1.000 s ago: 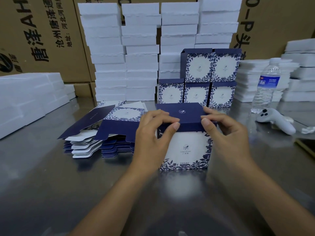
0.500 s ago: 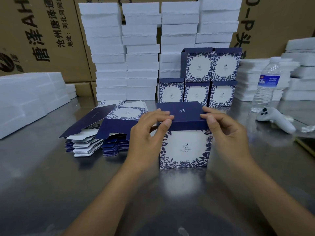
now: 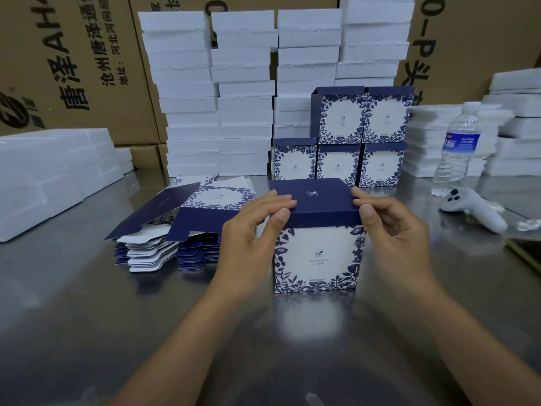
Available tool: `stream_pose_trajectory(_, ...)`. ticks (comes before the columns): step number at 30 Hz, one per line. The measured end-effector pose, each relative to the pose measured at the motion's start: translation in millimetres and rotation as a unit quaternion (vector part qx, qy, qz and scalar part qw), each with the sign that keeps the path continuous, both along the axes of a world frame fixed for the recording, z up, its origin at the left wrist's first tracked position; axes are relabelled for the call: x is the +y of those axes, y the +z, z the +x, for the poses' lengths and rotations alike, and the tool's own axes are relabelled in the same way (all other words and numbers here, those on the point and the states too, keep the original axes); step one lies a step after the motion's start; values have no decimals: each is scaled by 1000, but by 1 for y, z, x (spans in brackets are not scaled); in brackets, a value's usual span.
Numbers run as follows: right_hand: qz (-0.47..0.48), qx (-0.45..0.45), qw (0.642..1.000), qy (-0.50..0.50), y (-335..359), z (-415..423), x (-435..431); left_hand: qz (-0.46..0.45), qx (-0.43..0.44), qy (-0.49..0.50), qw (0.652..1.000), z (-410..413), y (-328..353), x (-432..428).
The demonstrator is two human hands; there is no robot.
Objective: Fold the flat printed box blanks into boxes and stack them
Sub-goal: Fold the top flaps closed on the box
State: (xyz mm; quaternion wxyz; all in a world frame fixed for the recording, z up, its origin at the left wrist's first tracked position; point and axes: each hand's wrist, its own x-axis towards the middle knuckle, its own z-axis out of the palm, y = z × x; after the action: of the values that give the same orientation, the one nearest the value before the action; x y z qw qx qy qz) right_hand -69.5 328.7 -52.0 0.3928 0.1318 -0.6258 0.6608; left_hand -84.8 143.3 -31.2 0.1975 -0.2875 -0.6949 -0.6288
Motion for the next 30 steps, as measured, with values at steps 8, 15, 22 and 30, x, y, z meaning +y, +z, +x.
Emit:
stream_pose_trajectory(8,71,-36,995,-57,-2,9,-1,33,-17,-27,999,-2,-5,-1)
stream_pose_trajectory(15,293,-6,912,-286,-12,23,-30,-13,-14,-41,999,-1,-28,6)
stream_pose_trajectory(22,283,-104,912,-277,-23,23,-51,-27,9,6,1000,9,-37,24)
stream_pose_trajectory(30,286,-137,912,-261,-23,-7,-34,53,-57,-28,997,1,-42,25)
